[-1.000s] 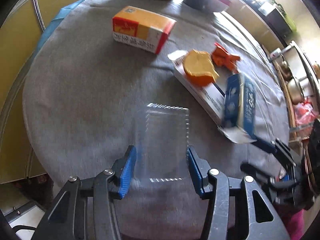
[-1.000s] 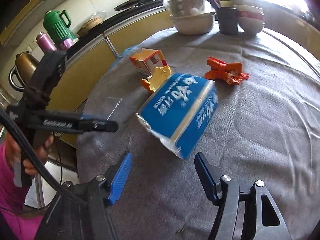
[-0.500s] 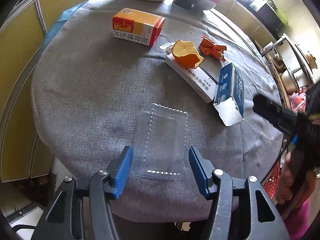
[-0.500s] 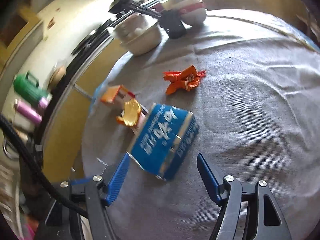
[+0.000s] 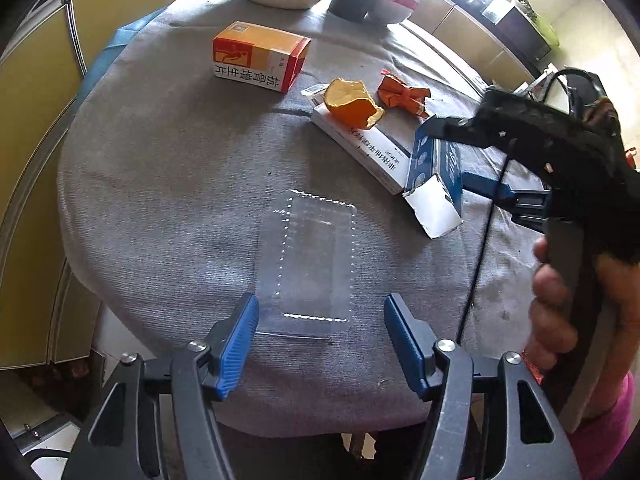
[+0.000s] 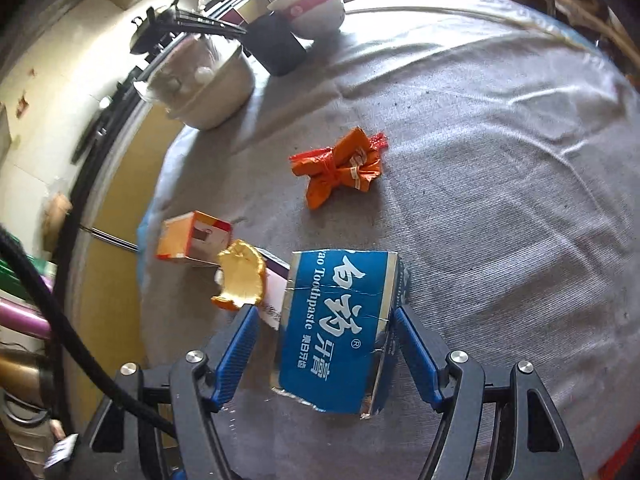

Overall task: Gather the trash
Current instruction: 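Grasp the clear tray with left tool while right tool grips the toothpaste box, then carry the clear tray and blue toothpaste box toward the red basket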

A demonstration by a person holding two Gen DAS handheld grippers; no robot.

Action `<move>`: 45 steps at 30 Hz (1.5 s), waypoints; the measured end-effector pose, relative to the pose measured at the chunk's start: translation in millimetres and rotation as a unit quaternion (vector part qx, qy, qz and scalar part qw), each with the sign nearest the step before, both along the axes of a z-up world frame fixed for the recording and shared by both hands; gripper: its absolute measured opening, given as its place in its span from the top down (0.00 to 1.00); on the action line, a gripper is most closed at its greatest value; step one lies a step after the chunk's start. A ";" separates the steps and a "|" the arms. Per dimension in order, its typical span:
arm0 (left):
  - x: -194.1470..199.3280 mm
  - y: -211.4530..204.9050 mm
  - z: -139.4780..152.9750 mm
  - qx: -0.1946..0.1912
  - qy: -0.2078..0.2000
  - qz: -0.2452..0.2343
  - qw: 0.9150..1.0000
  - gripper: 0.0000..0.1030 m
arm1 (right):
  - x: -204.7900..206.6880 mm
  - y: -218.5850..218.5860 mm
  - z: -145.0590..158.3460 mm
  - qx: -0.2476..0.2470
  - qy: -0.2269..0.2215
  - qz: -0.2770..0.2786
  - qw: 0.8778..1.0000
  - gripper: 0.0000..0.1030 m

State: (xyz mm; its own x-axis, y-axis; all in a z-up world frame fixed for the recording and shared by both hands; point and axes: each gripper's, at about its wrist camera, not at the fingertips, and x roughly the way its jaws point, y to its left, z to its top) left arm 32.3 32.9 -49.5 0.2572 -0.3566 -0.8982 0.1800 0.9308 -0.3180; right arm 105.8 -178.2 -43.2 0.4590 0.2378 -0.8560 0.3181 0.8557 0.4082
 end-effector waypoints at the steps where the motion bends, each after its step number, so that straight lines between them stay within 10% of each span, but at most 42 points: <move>1: 0.3 -2.0 -0.5 0.001 0.000 -0.001 1.000 0.35 | 0.4 4.2 -0.2 -0.020 0.002 0.002 1.000 0.29; 7: 1.9 -6.7 -3.9 0.019 -0.016 0.003 1.000 0.36 | 0.9 12.6 -12.9 -0.055 0.007 0.020 0.998 0.36; 9: 2.8 -6.7 -5.7 0.020 -0.020 0.006 1.000 0.51 | -3.8 10.0 -12.1 -0.059 -0.002 0.021 0.998 0.37; 45: -51.8 -83.1 60.8 0.130 -0.153 -0.040 0.979 0.53 | -159.1 -58.1 35.0 -0.061 -0.127 0.019 0.990 0.38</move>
